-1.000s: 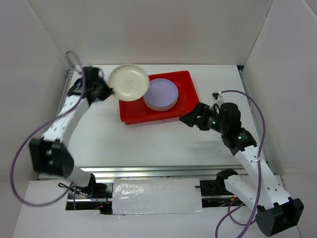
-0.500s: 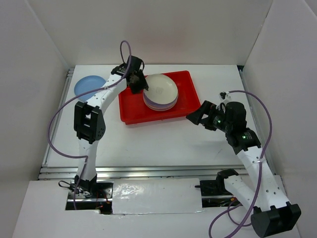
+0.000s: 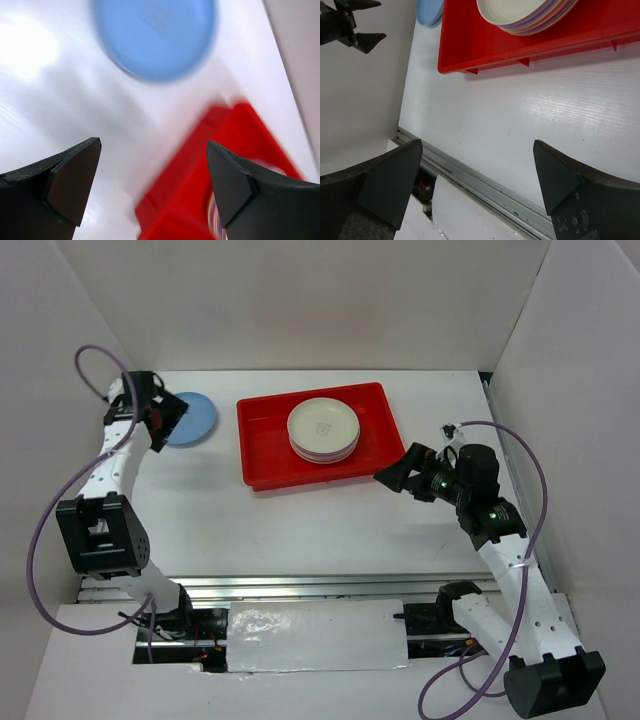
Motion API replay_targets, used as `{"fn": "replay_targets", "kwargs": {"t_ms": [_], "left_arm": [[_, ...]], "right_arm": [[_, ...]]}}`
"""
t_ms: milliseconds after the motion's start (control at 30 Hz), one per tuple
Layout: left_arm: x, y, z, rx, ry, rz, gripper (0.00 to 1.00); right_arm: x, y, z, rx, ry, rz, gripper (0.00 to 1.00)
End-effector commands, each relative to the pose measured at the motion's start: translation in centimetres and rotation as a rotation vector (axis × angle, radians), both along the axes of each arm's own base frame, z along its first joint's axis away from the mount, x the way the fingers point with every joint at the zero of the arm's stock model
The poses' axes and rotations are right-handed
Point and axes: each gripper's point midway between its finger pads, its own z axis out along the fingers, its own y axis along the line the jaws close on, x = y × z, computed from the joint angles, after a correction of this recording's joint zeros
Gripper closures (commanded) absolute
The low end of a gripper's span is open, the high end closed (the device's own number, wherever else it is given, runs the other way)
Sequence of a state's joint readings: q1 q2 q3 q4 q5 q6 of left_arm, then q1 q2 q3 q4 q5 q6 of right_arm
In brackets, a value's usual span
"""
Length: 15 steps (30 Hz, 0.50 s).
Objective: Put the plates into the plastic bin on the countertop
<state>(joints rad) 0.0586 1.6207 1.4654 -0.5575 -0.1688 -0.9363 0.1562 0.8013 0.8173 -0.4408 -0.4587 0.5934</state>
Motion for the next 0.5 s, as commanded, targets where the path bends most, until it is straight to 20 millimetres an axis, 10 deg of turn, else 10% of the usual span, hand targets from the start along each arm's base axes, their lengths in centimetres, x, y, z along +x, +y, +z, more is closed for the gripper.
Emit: {"fn": "replay_targets", "kwargs": {"t_ms": [0, 200, 467], "left_arm": [[-0.3, 4.8, -5.6, -0.086, 0.053, 0.202, 0.01], [1.8, 11.0, -7.2, -0.088, 0.017, 0.365, 0.01], [5.2, 13.4, -10.8, -0.088, 0.1, 0.389, 0.04]], "right_arm": [[0.3, 0.9, 0.3, 0.026, -0.039, 0.061, 0.0], [-0.4, 2.1, -0.3, 0.068, -0.028, 0.138, 0.0], [-1.1, 2.7, -1.7, 0.051, -0.013, 0.169, 0.0]]}}
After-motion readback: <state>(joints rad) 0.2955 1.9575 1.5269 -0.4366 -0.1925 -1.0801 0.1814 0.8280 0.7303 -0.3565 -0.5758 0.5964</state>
